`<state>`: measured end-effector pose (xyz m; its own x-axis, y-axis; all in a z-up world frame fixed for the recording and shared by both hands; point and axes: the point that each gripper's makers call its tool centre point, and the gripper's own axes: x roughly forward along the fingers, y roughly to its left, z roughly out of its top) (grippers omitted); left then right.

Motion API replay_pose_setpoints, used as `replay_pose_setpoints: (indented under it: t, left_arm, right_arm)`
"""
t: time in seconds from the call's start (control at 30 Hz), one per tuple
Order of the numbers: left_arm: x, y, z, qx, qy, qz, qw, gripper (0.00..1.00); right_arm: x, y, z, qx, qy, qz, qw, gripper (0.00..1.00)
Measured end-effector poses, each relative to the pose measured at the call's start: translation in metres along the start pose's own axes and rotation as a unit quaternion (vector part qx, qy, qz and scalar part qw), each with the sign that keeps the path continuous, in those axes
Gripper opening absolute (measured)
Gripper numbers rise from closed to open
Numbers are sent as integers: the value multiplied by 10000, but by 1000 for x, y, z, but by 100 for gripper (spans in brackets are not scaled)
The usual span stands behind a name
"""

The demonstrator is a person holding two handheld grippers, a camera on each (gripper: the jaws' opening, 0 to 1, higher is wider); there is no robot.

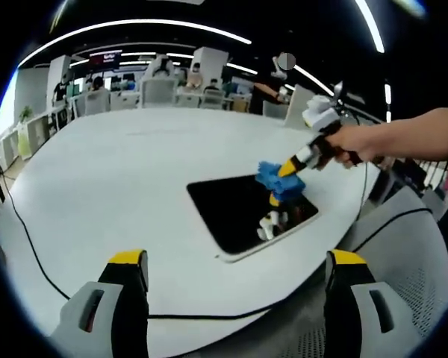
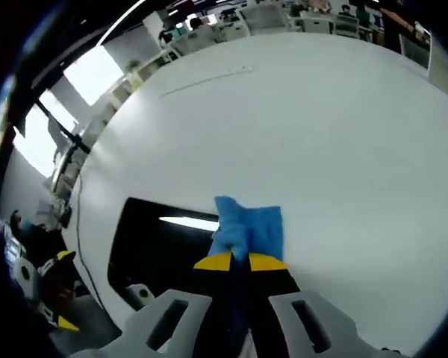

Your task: Wipe the mirror surface with the cleaning cloth until all visible marks leave the cleaned area.

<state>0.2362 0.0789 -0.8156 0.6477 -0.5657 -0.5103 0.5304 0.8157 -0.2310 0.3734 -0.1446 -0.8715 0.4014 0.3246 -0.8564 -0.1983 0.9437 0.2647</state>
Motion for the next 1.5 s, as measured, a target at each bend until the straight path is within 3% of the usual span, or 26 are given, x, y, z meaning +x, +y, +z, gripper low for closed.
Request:
replay_pose_setpoints:
  t: [0.23,0.77,0.97,1.5]
  left_arm:
    - [0,1,-1,-3,32,9,10000,99]
    - [0,0,1,-35,-44,-57,10000,99]
    - [-1,-1,2,-42,-72,-63,9999,99]
    - [-1,1,-1,-6,-22,-27,10000,99]
  right_arm:
    - [4,23,4,-77,89,116,9999,0]
    - [34,79,16,-280,289,330,9986,0]
    - [44,105,19,-37,312,532,9981,0]
    - [61,158,26,-424,453,604,9962,0]
